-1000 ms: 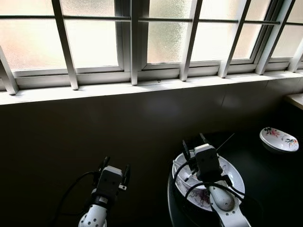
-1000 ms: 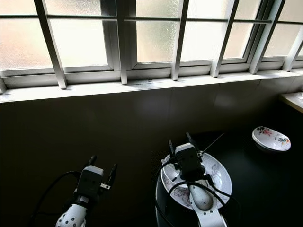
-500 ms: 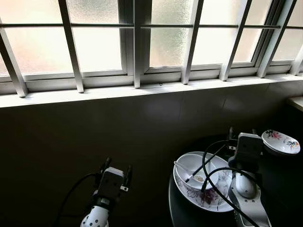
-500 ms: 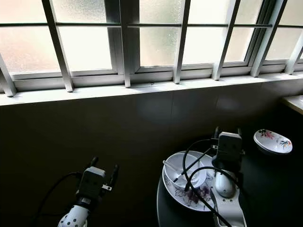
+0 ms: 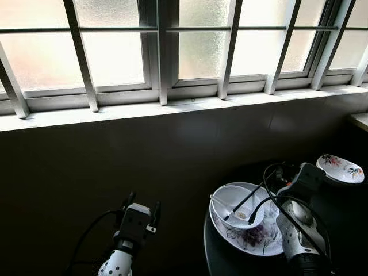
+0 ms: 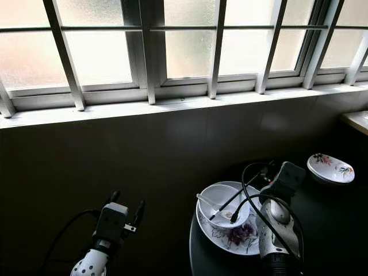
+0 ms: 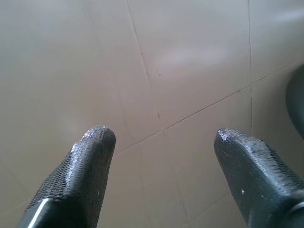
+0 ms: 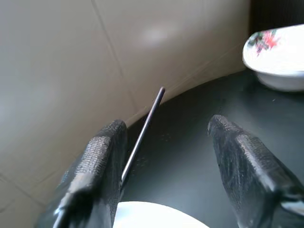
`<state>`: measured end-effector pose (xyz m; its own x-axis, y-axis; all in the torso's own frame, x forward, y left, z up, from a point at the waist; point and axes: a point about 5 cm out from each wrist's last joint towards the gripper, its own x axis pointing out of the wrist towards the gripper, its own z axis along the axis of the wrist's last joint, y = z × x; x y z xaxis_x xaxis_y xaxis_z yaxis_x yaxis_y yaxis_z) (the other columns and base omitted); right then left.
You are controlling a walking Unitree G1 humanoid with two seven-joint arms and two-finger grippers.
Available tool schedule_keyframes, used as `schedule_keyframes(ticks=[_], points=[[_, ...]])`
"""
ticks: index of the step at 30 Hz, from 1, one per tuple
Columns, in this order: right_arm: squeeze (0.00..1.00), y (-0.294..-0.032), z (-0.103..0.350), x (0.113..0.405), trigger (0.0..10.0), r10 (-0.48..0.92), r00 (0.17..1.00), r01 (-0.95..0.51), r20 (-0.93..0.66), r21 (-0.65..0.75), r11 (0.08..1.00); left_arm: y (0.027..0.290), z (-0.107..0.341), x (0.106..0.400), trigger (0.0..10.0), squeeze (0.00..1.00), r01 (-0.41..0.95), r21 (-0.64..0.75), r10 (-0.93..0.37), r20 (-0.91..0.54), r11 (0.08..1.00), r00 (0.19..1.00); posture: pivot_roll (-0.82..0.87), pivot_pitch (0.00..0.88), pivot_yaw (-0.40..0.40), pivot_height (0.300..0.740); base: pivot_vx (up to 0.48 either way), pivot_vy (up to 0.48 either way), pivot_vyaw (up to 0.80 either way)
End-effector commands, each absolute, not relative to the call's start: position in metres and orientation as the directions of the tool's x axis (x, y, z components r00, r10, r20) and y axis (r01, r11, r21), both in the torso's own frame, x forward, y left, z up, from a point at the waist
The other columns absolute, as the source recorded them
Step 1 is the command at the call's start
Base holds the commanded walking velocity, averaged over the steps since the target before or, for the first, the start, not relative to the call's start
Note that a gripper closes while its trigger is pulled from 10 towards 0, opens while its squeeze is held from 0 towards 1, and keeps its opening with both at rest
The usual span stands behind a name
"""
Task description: Kitchen organization
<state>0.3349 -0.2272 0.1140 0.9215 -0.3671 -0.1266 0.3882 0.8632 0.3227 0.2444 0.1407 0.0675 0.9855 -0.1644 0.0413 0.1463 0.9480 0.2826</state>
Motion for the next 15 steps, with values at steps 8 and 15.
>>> schedule_keyframes(ticks=[8, 15], points=[[0.0, -0.214, 0.108, 0.346, 10.0, -0.245, 0.946, 0.322, -0.214, 0.513, 0.796, 0.141, 0.067, 0.246, 10.0, 0.0, 0.147, 0.285, -0.164, 0.037, 0.947, 0.986, 0.0, 0.0, -0.045, 0.736, 0.0, 0.0, 0.0], [0.0, -0.201, 0.104, 0.353, 10.0, -0.133, 0.958, 0.262, -0.254, 0.589, 0.765, 0.142, 0.067, 0.247, 10.0, 0.0, 0.148, 0.29, -0.165, 0.035, 0.946, 0.986, 0.0, 0.0, -0.044, 0.736, 0.0, 0.0, 0.0]])
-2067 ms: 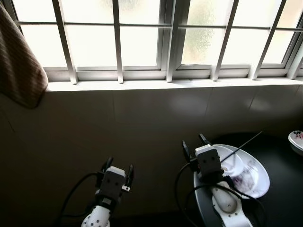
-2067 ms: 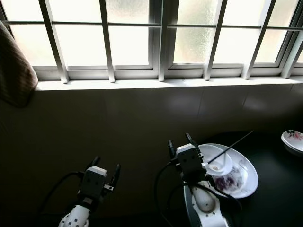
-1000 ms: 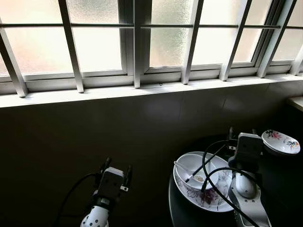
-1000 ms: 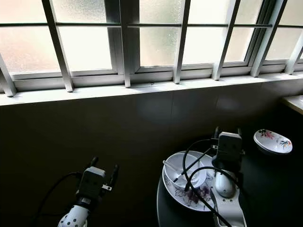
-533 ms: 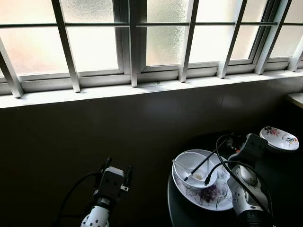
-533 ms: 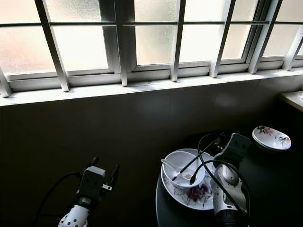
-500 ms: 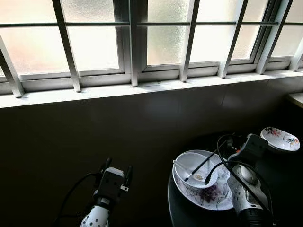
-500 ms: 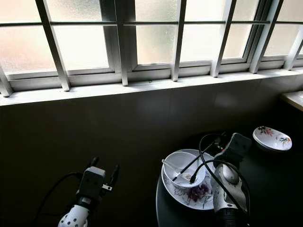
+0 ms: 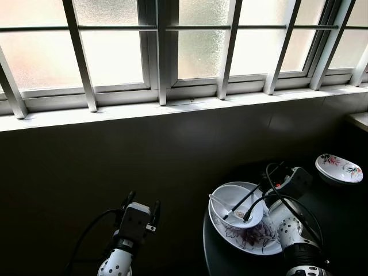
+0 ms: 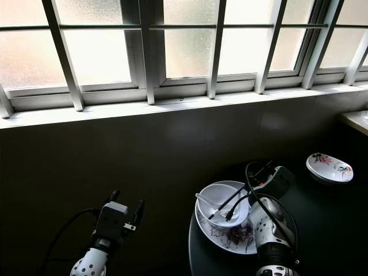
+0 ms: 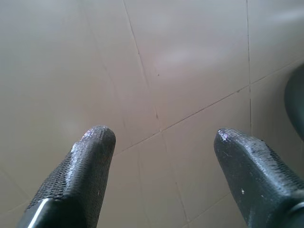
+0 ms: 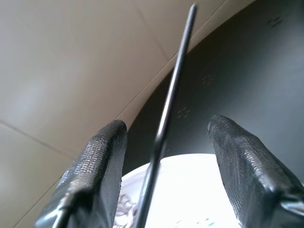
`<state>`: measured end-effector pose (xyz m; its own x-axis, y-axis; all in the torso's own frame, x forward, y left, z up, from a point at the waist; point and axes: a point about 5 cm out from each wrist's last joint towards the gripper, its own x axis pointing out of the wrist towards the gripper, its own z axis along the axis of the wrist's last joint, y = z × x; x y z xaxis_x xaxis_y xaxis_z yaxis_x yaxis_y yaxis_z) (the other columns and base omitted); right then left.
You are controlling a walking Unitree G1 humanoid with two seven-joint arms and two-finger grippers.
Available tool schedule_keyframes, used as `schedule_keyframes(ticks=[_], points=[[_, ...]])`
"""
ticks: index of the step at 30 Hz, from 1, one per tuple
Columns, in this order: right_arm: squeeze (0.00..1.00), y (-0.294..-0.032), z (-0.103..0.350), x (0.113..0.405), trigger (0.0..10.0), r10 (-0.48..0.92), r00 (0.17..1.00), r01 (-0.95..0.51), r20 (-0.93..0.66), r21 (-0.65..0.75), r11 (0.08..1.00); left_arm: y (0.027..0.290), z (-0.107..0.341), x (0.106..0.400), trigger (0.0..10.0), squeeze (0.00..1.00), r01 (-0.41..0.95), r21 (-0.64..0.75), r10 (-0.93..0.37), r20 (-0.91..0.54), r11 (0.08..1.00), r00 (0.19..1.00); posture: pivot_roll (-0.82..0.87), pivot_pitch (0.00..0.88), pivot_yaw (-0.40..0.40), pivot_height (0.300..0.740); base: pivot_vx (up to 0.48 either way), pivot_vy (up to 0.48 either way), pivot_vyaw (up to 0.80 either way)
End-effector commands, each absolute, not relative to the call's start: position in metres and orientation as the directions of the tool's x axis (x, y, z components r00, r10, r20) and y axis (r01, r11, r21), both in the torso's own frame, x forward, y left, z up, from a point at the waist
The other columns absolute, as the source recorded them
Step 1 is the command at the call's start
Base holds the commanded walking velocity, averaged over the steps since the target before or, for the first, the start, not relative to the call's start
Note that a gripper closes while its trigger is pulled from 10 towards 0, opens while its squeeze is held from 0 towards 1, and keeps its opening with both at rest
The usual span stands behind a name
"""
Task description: Kitchen organization
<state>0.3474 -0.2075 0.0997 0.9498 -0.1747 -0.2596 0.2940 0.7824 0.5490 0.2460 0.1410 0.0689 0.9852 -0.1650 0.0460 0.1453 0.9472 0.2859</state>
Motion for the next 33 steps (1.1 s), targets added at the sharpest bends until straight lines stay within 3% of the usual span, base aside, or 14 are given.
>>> schedule_keyframes(ticks=[1, 12, 13, 14, 15, 33], points=[[0.0, -0.2, 0.104, 0.353, 10.0, -0.12, 0.958, 0.256, -0.259, 0.597, 0.761, 0.142, 0.067, 0.247, 10.0, 0.0, 0.148, 0.29, -0.165, 0.035, 0.946, 0.986, 0.0, 0.0, -0.044, 0.736, 0.0, 0.0, 0.0], [0.0, -0.191, 0.091, 0.355, 10.0, -0.021, 0.937, 0.276, -0.35, 0.699, 0.66, 0.141, 0.067, 0.248, 10.0, 0.0, 0.148, 0.293, -0.164, 0.031, 0.945, 0.986, 0.01, 0.0, -0.046, 0.736, 0.0, 0.0, 0.0], [0.0, -0.189, 0.089, 0.355, 5.4, -0.01, 0.933, 0.281, -0.359, 0.715, 0.64, 0.141, 0.067, 0.248, 10.0, 0.0, 0.148, 0.293, -0.164, 0.031, 0.944, 0.986, 0.0, 0.0, -0.046, 0.736, 0.0, 0.0, 0.0], [0.0, -0.189, 0.089, 0.355, 5.4, -0.009, 0.933, 0.282, -0.359, 0.719, 0.635, 0.141, 0.067, 0.248, 10.0, 0.0, 0.148, 0.293, -0.164, 0.031, 0.944, 0.986, 0.0, 0.0, -0.046, 0.736, 0.0, 0.0, 0.0], [0.0, -0.189, 0.089, 0.355, 0.0, -0.011, 0.933, 0.285, -0.359, 0.721, 0.632, 0.141, 0.067, 0.248, 10.0, 0.0, 0.148, 0.293, -0.164, 0.03, 0.944, 0.986, 0.01, 0.0, -0.046, 0.736, 0.0, 0.0, 0.0], [0.0, -0.198, 0.105, 0.357, 0.0, -0.066, 0.954, 0.277, -0.293, 0.774, 0.57, 0.14, 0.067, 0.249, 10.0, 0.0, 0.148, 0.29, -0.162, 0.026, 0.945, 0.986, 0.0, 0.0, -0.046, 0.736, 0.0, 0.0, 0.0]])
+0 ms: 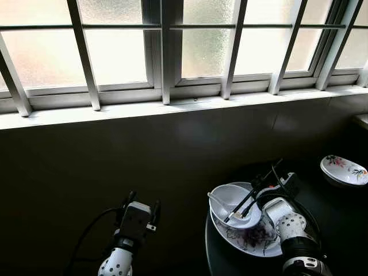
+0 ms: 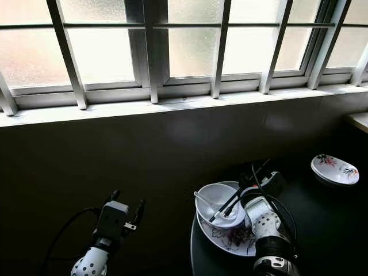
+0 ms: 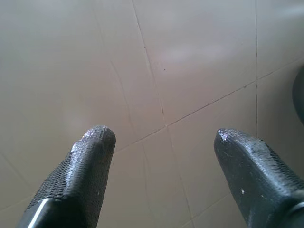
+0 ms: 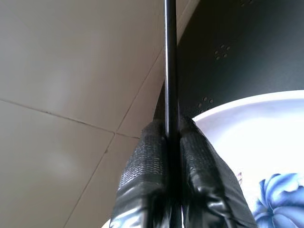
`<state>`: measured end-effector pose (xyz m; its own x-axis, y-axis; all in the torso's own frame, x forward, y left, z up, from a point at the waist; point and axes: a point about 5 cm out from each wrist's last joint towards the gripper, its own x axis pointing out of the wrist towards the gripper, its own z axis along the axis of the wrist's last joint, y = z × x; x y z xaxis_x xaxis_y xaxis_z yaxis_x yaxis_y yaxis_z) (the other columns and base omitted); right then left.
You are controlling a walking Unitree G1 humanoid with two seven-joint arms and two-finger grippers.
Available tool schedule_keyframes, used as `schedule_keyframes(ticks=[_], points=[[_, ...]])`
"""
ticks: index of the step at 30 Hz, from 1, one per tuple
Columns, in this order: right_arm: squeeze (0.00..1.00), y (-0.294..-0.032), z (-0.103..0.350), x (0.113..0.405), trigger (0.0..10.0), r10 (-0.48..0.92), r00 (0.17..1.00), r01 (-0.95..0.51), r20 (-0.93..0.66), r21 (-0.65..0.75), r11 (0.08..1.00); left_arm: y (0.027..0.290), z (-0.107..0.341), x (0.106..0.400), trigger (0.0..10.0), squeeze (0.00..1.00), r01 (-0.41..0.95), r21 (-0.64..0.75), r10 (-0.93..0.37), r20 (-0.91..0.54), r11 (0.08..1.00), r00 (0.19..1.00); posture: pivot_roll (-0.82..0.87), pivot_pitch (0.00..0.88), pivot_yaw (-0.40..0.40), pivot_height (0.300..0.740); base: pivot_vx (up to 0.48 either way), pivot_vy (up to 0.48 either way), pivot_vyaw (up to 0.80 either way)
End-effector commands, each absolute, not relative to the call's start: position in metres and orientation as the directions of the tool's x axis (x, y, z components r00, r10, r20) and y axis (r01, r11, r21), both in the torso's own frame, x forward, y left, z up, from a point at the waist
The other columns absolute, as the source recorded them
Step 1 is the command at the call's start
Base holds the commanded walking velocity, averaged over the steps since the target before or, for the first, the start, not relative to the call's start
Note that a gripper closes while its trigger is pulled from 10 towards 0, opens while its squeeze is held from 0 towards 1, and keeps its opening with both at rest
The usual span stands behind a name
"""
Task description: Kitchen organization
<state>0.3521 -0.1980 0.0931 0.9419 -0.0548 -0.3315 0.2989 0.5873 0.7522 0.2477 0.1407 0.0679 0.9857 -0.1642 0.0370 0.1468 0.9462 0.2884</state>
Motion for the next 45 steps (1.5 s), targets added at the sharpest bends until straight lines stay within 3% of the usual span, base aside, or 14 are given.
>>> schedule_keyframes(ticks=[1, 13, 20, 22, 27, 41, 45], points=[[0.0, -0.198, 0.106, 0.357, 0.0, -0.066, 0.955, 0.274, -0.289, 0.777, 0.567, 0.14, 0.067, 0.249, 10.0, 0.0, 0.148, 0.29, -0.162, 0.026, 0.945, 0.986, 0.0, 0.0, -0.046, 0.736, 0.0, 0.0, 0.0], [0.0, -0.198, 0.122, 0.358, 0.0, -0.084, 0.97, 0.236, -0.227, 0.807, 0.541, 0.141, 0.066, 0.25, 10.0, 0.0, 0.149, 0.289, -0.162, 0.022, 0.946, 0.987, -0.01, 0.0, -0.044, 0.736, 0.0, 0.0, 0.0], [0.0, -0.193, 0.17, 0.365, 0.0, -0.063, 0.998, 0.049, -0.013, 0.781, 0.623, 0.141, 0.066, 0.251, 10.0, 0.0, 0.144, 0.29, -0.158, 0.025, 0.946, 0.987, -0.01, 0.0, -0.042, 0.736, 0.0, 0.0, 0.0], [0.0, -0.185, 0.194, 0.366, 0.0, -0.018, 0.996, -0.052, 0.089, 0.724, 0.688, 0.143, 0.067, 0.251, 10.0, 0.0, 0.131, 0.281, -0.147, 0.037, 0.951, 0.988, -0.01, 0.0, -0.04, 0.736, 0.0, 0.0, 0.0], [0.0, -0.173, 0.205, 0.361, 0.0, 0.039, 0.987, -0.133, 0.156, 0.657, 0.742, 0.146, 0.068, 0.251, 10.0, 0.0, 0.111, 0.256, -0.125, 0.037, 0.96, 0.992, -0.01, 0.0, -0.042, 0.736, 0.0, 0.0, 0.0], [0.0, -0.143, 0.206, 0.349, 0.0, 0.192, 0.959, -0.278, 0.207, 0.586, 0.761, 0.149, 0.07, 0.25, 10.0, 0.0, 0.098, 0.247, -0.115, 0.058, 0.964, 0.992, 0.0, 0.0, -0.043, 0.736, 0.0, 0.457, 0.0], [0.0, -0.138, 0.204, 0.347, 0.0, 0.22, 0.953, -0.3, 0.206, 0.564, 0.77, 0.149, 0.07, 0.25, 10.0, 0.0, 0.098, 0.249, -0.116, 0.061, 0.964, 0.991, 0.01, 0.0, -0.042, 0.736, 0.0, 0.48, 0.71]])
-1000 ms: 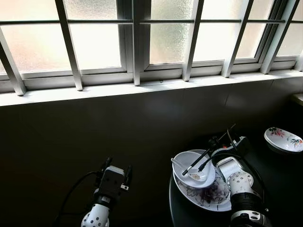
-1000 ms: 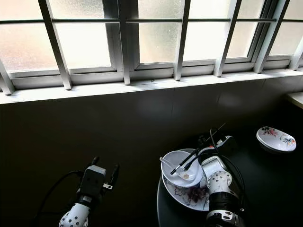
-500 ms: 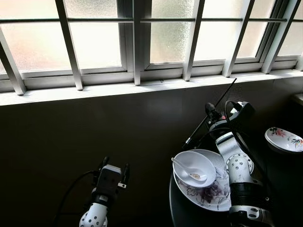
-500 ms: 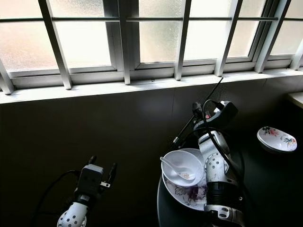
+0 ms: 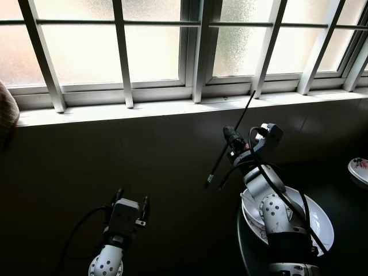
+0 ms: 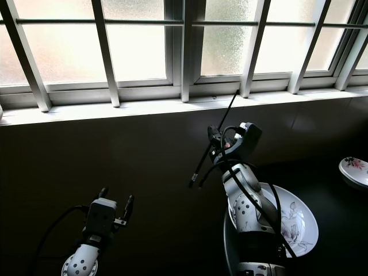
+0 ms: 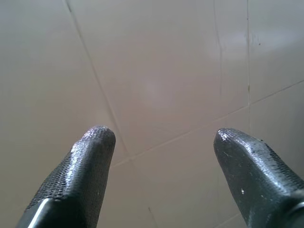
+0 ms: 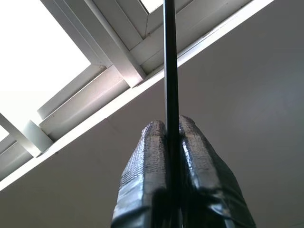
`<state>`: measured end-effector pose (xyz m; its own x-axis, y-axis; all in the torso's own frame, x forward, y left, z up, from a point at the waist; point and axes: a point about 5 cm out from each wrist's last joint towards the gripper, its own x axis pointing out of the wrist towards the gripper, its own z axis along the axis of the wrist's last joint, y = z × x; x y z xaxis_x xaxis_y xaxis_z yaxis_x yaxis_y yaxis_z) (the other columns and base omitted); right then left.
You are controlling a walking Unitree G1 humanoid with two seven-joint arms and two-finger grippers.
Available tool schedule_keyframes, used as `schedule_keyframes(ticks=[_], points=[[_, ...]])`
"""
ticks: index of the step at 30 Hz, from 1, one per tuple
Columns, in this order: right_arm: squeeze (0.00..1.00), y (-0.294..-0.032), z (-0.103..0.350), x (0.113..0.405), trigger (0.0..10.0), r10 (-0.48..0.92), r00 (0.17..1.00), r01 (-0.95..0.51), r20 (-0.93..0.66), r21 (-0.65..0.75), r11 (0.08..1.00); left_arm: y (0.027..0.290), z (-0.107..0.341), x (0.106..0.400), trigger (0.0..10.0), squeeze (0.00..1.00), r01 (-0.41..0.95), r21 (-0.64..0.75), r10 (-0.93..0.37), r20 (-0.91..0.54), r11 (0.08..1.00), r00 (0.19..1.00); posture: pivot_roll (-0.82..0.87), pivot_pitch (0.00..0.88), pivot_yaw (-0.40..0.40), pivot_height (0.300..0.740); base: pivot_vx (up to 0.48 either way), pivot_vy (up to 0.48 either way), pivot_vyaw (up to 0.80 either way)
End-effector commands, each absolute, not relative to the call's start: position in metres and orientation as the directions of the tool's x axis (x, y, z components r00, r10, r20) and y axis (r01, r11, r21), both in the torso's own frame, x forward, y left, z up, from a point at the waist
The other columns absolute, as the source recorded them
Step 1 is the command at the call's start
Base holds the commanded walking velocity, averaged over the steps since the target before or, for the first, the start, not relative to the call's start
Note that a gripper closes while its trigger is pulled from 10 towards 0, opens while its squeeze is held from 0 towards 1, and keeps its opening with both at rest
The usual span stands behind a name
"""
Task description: Kitchen organization
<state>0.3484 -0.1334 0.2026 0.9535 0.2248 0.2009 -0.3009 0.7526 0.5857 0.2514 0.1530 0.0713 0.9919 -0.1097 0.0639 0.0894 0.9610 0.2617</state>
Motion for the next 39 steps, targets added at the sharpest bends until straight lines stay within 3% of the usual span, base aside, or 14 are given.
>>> schedule_keyframes(ticks=[1, 8, 16, 27, 39], points=[[0.0, -0.137, 0.204, 0.346, 0.0, 0.226, 0.952, -0.304, 0.206, 0.555, 0.774, 0.149, 0.07, 0.25, 10.0, 0.0, 0.097, 0.249, -0.116, 0.062, 0.964, 0.991, 0.01, 0.0, -0.042, 0.736, 0.0, 0.48, 0.8], [0.0, -0.126, 0.203, 0.339, 0.0, 0.294, 0.928, -0.373, 0.231, 0.511, 0.775, 0.149, 0.071, 0.25, 10.0, 0.0, 0.095, 0.247, -0.115, 0.066, 0.964, 0.991, 0.01, 0.0, -0.042, 0.736, 0.0, 0.43, 0.8], [0.0, -0.111, 0.2, 0.327, 0.0, 0.404, 0.878, -0.474, 0.257, 0.344, 0.811, 0.149, 0.071, 0.25, 10.0, 0.0, 0.094, 0.241, -0.114, 0.07, 0.966, 0.991, 0.01, 0.0, -0.041, 0.736, 0.0, 0.358, 0.8], [0.0, -0.11, 0.194, 0.325, 0.0, 0.41, 0.878, -0.471, 0.246, 0.302, 0.829, 0.15, 0.075, 0.249, 10.0, 0.0, 0.092, 0.254, -0.119, 0.094, 0.963, 0.988, 0.01, 0.0, -0.038, 0.736, 0.0, 0.0, 0.8], [0.0, -0.104, 0.205, 0.326, 0.0, 0.421, 0.854, -0.494, 0.306, 0.218, 0.842, 0.165, 0.128, 0.27, 10.0, 0.0, -0.02, 0.258, -0.057, 0.288, 0.966, 0.956, 0.02, 0.0, -0.04, 0.736, 0.0, 0.0, 0.4]])
